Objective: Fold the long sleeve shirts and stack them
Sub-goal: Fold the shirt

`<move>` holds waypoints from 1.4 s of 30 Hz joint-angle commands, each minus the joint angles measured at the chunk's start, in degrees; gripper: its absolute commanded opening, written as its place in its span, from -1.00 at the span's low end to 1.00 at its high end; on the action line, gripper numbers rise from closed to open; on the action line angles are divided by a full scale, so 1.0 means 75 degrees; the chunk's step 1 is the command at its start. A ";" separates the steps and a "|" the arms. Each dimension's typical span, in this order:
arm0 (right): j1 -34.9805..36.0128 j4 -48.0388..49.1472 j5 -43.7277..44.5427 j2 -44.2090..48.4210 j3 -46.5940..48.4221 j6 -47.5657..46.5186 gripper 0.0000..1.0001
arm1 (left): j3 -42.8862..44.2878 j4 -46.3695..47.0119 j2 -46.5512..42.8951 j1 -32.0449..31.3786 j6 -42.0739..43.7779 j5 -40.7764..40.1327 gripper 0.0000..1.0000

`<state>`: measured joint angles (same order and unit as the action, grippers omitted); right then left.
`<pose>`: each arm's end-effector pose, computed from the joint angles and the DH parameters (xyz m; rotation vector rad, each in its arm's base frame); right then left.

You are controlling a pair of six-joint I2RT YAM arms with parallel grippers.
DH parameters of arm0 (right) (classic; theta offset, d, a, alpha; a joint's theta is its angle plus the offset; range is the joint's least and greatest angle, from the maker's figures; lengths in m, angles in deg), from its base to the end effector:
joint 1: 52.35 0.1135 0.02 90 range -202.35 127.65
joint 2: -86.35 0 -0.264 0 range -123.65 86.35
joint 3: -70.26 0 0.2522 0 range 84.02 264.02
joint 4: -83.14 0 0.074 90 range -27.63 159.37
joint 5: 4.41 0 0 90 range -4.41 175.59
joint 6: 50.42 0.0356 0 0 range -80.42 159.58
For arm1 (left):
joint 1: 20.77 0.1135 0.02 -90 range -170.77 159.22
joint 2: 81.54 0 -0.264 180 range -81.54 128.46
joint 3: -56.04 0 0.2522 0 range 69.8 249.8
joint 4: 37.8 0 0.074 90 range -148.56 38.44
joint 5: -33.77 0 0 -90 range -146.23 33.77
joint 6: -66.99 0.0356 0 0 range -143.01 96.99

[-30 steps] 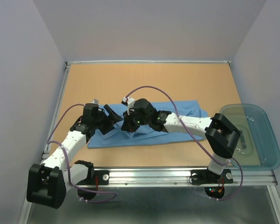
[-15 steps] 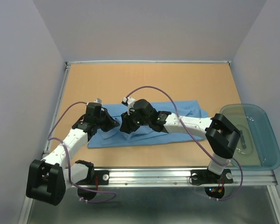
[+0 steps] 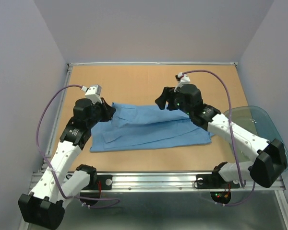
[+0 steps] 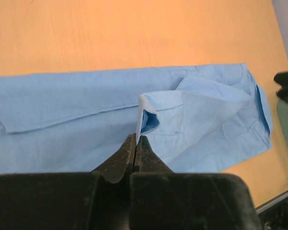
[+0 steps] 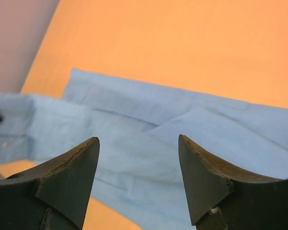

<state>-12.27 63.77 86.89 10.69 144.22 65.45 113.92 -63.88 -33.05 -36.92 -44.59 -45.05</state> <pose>0.2369 0.1983 0.3224 -0.2333 1.9980 0.7323 0.1884 -0.0618 0.3211 0.0482 1.9048 -0.6333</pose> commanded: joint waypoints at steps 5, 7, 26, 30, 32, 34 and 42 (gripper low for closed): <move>-0.1521 -0.0272 0.0437 0.0186 -0.1042 0.1213 0.44 | -0.0399 0.1302 -0.0126 -0.0039 0.1634 0.1192 -1.00; -0.1733 -0.0272 0.0132 0.0104 -0.1171 0.1460 0.44 | -0.0247 0.1489 0.0155 -0.0051 0.1939 0.1321 -1.00; -0.2835 -0.0272 -0.0103 0.0701 -0.1910 0.1754 0.43 | 0.1934 0.3727 0.1599 -0.1936 0.8324 0.0889 -1.00; -0.2894 -0.0272 -0.0056 0.0818 -0.1992 0.1696 0.43 | 0.1106 0.3928 0.0697 -0.2335 0.9659 0.1227 -1.00; -0.2929 -0.0272 -0.0068 0.0772 -0.2015 0.1696 0.43 | 0.0682 0.3904 0.0134 -0.2406 0.9931 0.1531 -1.00; -0.2929 -0.0272 -0.0115 0.0748 -0.2027 0.1719 0.43 | 0.0003 0.3776 -0.0345 -0.2406 0.9991 0.1661 -1.00; -0.2941 -0.0272 -0.0115 0.0760 -0.2027 0.1660 0.42 | -0.1347 0.2394 -0.1798 -0.2442 0.9066 0.2516 -0.89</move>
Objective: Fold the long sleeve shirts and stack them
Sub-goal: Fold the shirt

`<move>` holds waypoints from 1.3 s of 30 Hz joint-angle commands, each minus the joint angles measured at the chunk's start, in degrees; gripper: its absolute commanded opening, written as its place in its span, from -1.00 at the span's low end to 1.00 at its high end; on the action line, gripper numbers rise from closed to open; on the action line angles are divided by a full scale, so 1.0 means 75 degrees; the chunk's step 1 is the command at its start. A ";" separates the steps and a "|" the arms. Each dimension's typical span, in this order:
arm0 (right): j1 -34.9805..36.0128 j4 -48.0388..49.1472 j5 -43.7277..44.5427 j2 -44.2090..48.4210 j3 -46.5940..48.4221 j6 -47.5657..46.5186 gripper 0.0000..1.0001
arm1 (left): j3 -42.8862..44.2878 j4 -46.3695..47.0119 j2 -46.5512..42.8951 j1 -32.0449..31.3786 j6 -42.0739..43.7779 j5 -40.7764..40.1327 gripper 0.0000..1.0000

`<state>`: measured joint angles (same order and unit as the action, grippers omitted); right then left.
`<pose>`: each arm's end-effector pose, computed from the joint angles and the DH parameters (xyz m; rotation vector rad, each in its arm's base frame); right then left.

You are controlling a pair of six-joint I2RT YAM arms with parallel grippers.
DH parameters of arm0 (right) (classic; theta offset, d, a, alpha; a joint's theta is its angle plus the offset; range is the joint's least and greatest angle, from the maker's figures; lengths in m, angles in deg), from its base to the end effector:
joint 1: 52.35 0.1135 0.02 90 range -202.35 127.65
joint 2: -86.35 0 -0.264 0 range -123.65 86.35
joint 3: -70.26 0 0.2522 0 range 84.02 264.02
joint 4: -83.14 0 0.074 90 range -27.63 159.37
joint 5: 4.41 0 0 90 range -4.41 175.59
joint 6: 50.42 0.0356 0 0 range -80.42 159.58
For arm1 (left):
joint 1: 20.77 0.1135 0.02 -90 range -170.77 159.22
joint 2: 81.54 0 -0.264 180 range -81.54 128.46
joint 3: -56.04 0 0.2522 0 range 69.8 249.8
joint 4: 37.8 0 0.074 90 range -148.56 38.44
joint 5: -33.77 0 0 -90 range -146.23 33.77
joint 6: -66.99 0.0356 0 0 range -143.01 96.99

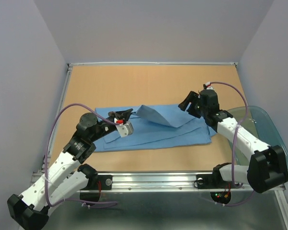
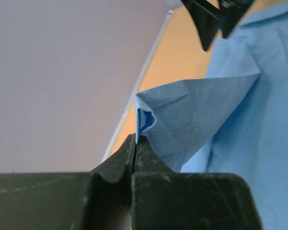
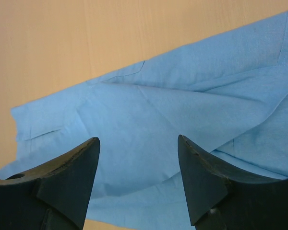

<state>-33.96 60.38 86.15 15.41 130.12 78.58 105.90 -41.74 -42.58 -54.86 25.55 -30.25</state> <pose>0.2585 0.0856 0.2535 0.4022 2.1798 0.5583 0.1300 -0.1068 0.3400 1.2117 0.8195 -0.1226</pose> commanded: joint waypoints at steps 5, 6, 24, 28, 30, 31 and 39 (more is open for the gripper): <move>-0.0050 0.0180 -0.0320 0.0002 -0.0078 -0.0149 0.42 | -0.0477 -0.1146 -0.1408 -0.0049 -0.0998 0.0662 -0.43; -0.0050 0.0180 -0.0413 -0.0034 -0.0031 -0.0196 0.42 | -0.0465 -0.1146 -0.1514 -0.0049 -0.1268 0.0580 -0.40; 0.0816 0.0145 -0.2723 -0.0995 0.0578 -0.2433 0.37 | 0.0285 -0.2244 -0.0499 -0.0049 -1.1966 -0.3287 0.41; 0.1729 0.0145 -0.2594 -0.1018 0.0743 -0.2938 0.37 | -0.0148 -0.2541 -0.0074 -0.0049 -1.3772 -0.3756 0.47; 0.2383 0.0145 -0.2477 -0.0937 0.0813 -0.3183 0.38 | -0.0359 -0.2552 -0.0097 -0.0037 -1.4241 -0.4165 0.47; 0.2573 0.0156 -0.2465 -0.0913 0.0895 -0.3208 0.38 | -0.0534 -0.2552 -0.0201 -0.0037 -1.4626 -0.4329 0.47; 0.4272 0.0870 -0.2793 -0.1121 0.1106 -0.2507 0.40 | -0.0759 -0.2588 -0.0508 0.0325 -1.4514 -0.5550 0.50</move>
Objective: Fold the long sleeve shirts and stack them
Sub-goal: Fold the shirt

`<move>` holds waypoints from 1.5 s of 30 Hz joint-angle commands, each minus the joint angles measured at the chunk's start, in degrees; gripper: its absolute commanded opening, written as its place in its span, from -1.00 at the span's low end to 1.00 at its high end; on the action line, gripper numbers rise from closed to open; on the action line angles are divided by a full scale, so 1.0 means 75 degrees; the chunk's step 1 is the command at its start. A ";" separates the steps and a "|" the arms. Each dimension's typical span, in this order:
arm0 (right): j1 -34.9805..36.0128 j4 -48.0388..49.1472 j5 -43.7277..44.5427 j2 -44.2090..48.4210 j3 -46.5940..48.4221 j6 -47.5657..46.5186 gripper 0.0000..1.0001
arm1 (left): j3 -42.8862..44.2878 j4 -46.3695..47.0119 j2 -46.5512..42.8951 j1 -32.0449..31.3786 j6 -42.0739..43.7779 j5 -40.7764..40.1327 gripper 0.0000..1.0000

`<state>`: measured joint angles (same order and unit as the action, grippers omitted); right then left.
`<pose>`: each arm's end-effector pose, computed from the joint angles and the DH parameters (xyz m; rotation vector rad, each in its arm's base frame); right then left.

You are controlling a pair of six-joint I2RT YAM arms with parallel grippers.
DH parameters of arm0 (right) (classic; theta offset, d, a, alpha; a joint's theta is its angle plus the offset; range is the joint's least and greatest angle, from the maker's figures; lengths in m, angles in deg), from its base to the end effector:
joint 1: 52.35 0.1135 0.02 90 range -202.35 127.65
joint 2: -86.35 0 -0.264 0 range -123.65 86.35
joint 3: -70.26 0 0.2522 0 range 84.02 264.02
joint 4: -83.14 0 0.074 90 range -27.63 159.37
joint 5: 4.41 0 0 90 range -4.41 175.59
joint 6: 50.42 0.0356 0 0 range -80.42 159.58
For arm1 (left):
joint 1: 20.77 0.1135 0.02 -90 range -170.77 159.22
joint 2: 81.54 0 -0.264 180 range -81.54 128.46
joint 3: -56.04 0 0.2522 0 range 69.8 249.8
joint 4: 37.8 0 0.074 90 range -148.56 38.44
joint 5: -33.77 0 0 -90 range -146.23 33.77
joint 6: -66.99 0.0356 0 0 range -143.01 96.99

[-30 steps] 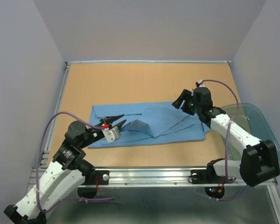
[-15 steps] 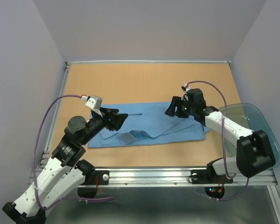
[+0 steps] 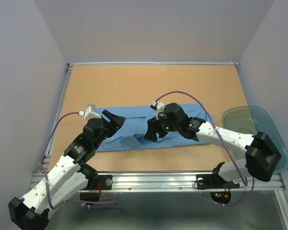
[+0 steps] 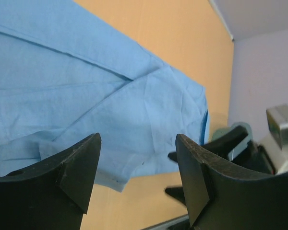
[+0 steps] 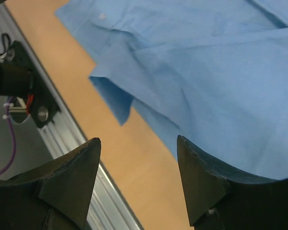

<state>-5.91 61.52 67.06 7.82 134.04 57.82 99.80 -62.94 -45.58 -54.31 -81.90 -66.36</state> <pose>0.1973 0.2239 0.2441 -0.7569 2.2215 0.9548 0.1370 -0.0833 0.2703 -0.5591 1.8992 -0.9277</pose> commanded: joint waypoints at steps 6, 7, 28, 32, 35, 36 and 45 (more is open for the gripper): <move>0.1308 0.0965 0.0160 -0.0955 0.1030 0.0275 0.40 | 0.0312 0.0450 0.0559 0.0640 0.0282 -0.0091 0.51; 0.1355 0.0977 0.0242 -0.1061 0.1042 0.0287 0.40 | 0.0336 0.0485 0.0653 0.0686 0.0340 -0.0056 0.51; 0.1309 0.1680 0.2057 -0.1894 0.2260 0.2042 -0.99 | 0.0606 0.0099 0.0222 0.1812 0.0388 0.0449 0.51; 0.1040 0.1751 0.2913 -0.1753 0.2097 0.3705 -0.99 | 0.0407 0.0122 -0.0177 0.1812 0.0072 0.0366 0.51; 0.0607 0.1996 0.3021 -0.1811 0.1642 0.4925 -0.99 | 0.0149 0.0251 -0.0365 0.1812 -0.0034 0.0483 0.51; 0.0513 0.2090 0.2986 -0.1847 0.1489 0.5415 -0.99 | 0.0079 0.0332 -0.0377 0.1812 -0.0034 0.0518 0.51; -0.0062 0.4328 0.1708 -0.2257 -0.0820 0.8289 -0.99 | -0.0917 0.1621 0.0395 0.1812 -0.0525 0.1524 0.52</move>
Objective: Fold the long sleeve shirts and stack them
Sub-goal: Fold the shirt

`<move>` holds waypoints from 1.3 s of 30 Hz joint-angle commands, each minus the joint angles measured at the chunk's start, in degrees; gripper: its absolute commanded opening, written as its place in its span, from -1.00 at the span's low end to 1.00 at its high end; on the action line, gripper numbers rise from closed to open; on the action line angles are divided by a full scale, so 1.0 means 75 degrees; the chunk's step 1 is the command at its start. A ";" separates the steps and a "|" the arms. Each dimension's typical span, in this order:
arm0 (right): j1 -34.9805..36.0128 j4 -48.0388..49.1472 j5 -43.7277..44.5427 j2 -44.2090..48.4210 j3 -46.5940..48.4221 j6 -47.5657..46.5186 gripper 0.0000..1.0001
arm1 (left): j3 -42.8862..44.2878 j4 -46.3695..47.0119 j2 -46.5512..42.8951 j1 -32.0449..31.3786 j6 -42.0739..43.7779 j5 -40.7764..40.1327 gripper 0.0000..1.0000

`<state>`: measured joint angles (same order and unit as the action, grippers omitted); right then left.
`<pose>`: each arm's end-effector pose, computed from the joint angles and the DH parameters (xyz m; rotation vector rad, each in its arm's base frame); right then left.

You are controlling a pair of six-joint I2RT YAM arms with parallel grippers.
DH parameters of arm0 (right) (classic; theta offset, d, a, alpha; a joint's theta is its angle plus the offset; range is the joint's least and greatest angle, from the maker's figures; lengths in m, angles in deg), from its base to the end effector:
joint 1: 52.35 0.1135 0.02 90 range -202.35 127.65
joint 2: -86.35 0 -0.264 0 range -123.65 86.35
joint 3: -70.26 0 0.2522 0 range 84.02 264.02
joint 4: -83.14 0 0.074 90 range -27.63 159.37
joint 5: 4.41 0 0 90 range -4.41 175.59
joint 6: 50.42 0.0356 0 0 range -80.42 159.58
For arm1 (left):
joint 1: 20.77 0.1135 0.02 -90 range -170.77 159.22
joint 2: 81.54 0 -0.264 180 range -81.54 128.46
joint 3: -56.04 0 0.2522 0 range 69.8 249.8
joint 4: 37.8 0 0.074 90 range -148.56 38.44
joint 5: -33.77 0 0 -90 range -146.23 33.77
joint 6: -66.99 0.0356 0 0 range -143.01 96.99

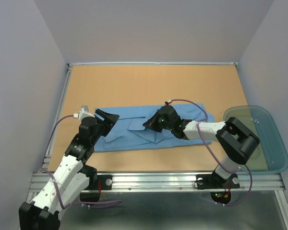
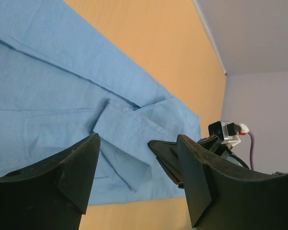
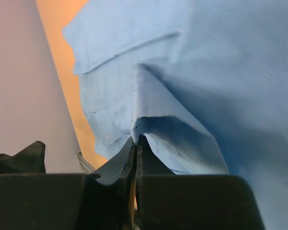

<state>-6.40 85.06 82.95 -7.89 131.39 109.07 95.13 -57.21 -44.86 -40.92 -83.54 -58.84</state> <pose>0.2383 0.2487 0.1823 0.4547 2.3335 1.1620 0.1555 -0.0553 0.2498 -0.7124 1.8409 -0.9111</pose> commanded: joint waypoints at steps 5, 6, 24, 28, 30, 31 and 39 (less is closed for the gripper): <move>-0.0162 0.1460 -0.0399 -0.0244 -0.0774 0.1902 -0.97 | -0.0271 0.1702 0.1283 0.0002 -0.0121 0.0805 0.54; -0.0186 0.1460 -0.0387 -0.0244 -0.0832 0.1983 -0.96 | -0.0248 0.1807 0.1458 -0.0010 -0.0051 0.0817 0.54; -0.0514 0.3358 -0.1359 -0.0420 -0.1149 0.4128 -0.99 | -0.0212 0.2967 0.3053 -0.0760 -0.0471 0.0852 0.57; -0.0514 0.3382 -0.1360 -0.0314 -0.1090 0.4164 -0.99 | -0.0224 0.3085 0.3241 -0.0807 -0.0624 0.0911 0.57; -0.0526 0.3393 -0.1348 -0.0244 -0.1102 0.4199 -0.99 | -0.0212 0.3120 0.3265 -0.0830 -0.0683 0.0911 0.58; -0.0526 0.3393 -0.1325 -0.0221 -0.1125 0.4222 -0.99 | -0.0212 0.3121 0.3241 -0.0830 -0.0741 0.0888 0.58; -0.0572 0.3428 -0.1243 -0.0057 -0.1125 0.4258 -0.99 | -0.0493 0.2723 0.2785 -0.0854 -0.1431 0.0502 0.58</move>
<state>-10.24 107.24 73.25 -10.73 121.95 140.00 92.28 -36.76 -20.97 -47.04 -90.47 -52.48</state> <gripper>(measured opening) 0.021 0.787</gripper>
